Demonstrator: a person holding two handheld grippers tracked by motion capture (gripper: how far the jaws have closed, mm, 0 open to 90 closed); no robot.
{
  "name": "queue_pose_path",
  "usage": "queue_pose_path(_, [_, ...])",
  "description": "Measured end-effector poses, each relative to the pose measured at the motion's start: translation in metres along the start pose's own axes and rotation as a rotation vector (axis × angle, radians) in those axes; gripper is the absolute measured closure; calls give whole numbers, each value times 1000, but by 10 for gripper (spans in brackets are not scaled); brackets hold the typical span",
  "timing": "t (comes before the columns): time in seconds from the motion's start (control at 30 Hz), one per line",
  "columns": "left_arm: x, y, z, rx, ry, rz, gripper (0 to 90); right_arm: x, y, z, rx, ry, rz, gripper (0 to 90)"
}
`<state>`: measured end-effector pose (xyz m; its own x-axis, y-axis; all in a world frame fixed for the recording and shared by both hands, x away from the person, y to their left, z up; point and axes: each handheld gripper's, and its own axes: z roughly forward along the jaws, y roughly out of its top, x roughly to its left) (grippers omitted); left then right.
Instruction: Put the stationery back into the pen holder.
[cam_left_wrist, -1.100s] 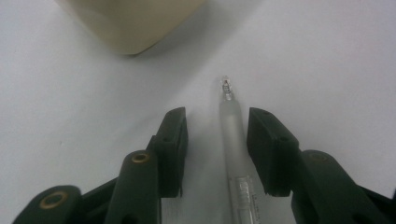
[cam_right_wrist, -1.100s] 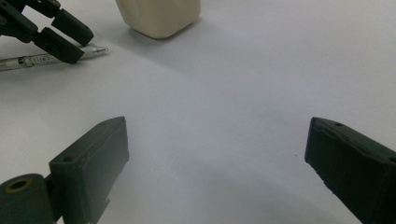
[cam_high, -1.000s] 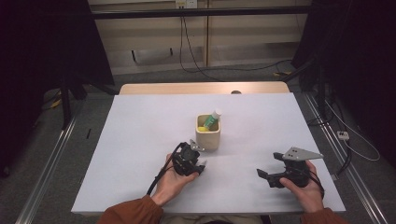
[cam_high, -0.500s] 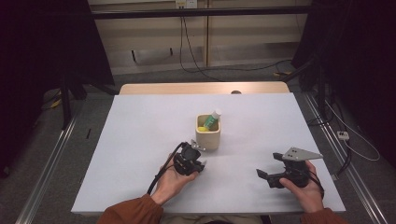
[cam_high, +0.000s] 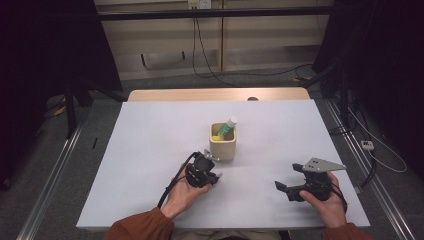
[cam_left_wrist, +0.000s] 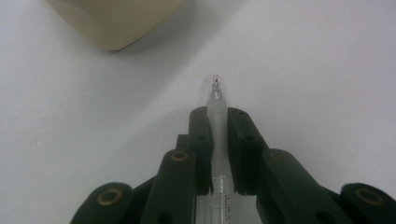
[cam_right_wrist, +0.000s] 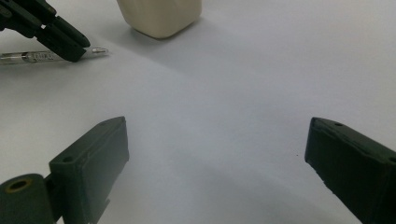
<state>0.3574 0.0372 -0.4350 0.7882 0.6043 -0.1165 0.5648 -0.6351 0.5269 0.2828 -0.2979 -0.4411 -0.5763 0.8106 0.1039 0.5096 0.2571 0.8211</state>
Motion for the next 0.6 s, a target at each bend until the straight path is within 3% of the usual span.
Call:
queue_pose_path(0.2, [2, 0, -1, -5, -12, 6, 810, 0, 0, 0, -1, -1, 3, 62])
queue_pose_path(0.37, [7, -1, -7, -65, -32, -38, 811, 0, 0, -1, -2, -2, 2, 63])
queue_pose_path(0.5, [9, -1, -12, -98, -30, -44, 811, 0, 0, 0, -1, -2, 3, 62])
queue_pose_path(0.6, [10, -2, -16, -120, -51, -40, 811, 0, 0, 0, -2, -2, 4, 63])
